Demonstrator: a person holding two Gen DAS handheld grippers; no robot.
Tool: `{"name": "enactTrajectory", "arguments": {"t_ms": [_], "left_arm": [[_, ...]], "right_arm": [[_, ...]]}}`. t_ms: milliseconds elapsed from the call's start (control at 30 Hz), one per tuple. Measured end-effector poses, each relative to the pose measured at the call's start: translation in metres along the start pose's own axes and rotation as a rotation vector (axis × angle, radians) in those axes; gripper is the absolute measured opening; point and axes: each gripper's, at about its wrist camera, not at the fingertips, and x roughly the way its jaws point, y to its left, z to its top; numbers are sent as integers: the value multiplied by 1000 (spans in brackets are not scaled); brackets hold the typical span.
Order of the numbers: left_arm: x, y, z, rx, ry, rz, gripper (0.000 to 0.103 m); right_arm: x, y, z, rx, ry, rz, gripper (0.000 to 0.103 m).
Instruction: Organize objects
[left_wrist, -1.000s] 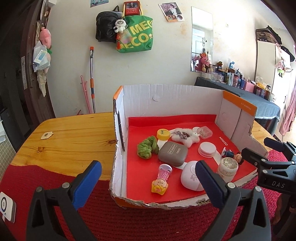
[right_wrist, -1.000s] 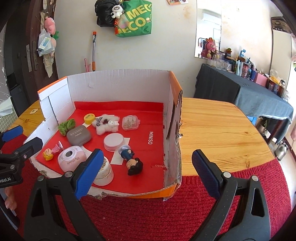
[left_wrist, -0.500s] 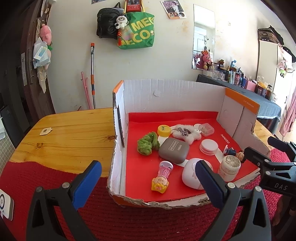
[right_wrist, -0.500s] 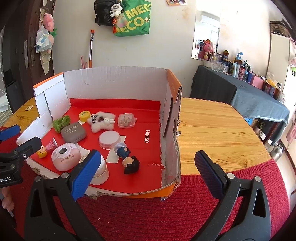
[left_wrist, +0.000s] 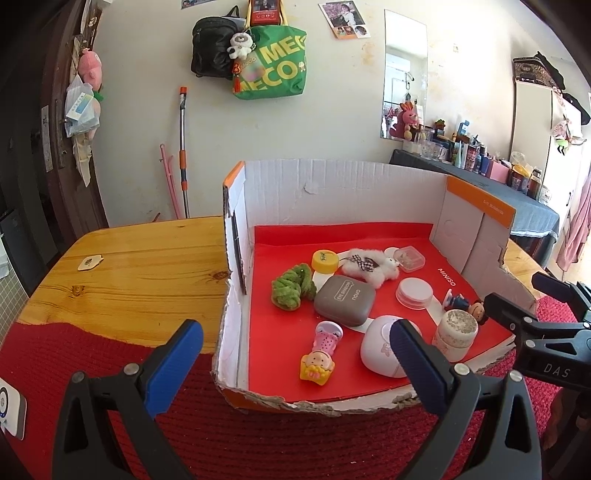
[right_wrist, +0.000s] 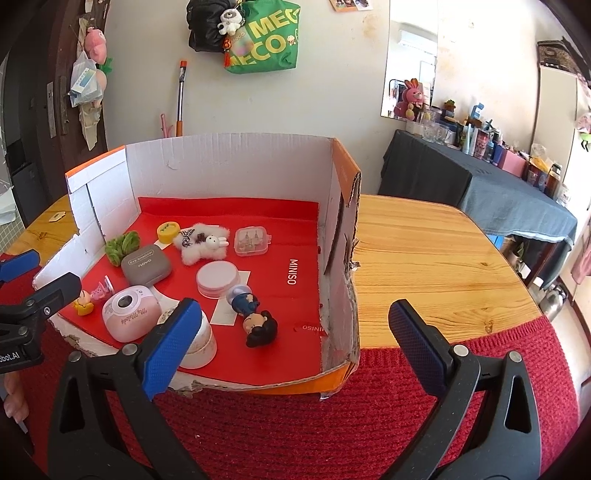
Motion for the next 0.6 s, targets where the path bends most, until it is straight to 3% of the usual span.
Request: {"name": "enactTrajectory", "arguments": {"t_ms": [600], "left_arm": [[1,2,1,-16,7,-8,103]], "right_arm": [[1,1,0,2,1,1,103]]}}
